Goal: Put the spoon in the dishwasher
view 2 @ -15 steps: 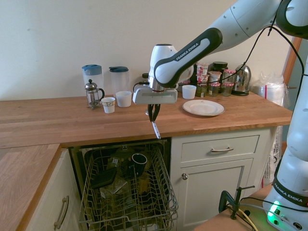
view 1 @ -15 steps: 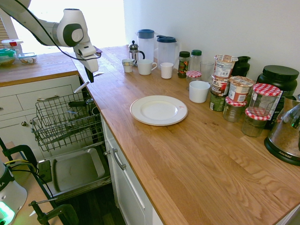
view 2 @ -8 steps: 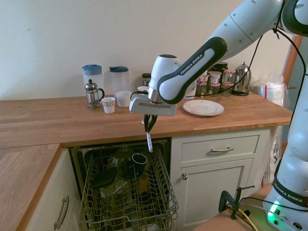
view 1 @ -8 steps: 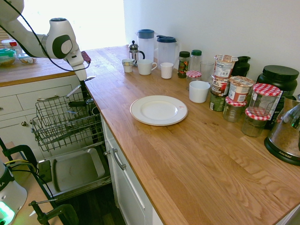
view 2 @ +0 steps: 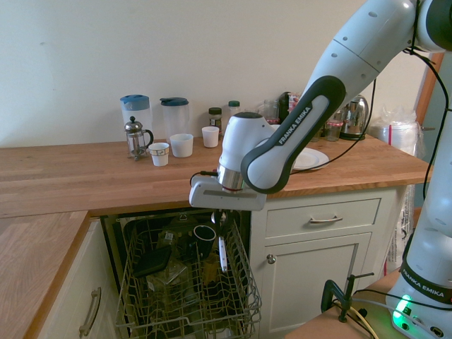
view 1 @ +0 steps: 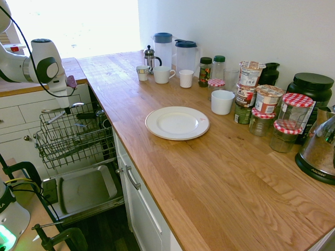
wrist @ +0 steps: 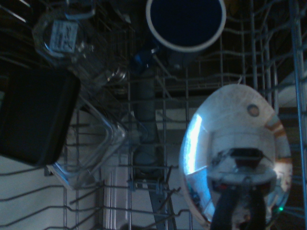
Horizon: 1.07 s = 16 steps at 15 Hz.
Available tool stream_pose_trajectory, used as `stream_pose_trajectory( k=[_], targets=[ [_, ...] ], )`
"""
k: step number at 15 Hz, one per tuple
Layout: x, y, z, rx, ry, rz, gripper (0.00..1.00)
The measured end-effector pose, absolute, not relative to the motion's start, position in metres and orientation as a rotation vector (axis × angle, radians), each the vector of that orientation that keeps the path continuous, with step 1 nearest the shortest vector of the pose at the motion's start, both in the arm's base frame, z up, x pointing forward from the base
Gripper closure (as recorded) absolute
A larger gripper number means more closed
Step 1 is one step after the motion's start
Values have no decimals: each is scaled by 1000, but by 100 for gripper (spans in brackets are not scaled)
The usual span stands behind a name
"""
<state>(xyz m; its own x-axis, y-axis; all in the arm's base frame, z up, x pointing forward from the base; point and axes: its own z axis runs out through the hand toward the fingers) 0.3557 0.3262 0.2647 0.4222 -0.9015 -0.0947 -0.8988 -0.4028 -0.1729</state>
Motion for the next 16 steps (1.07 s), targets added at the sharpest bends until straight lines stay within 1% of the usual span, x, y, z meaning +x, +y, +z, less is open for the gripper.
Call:
stream_pose_trajectory(
  k=[4, 8, 13, 14, 16],
  targets=[
    [352, 326, 208, -2492, 1655, 17, 100],
    [377, 327, 154, -2495, 1715, 56, 100],
    [392, 343, 115, -2494, 1764, 71, 100],
    [393, 345, 113, -2496, 1767, 71, 0],
    [394, 345, 110, -2499, 1771, 71, 0]
  ],
)
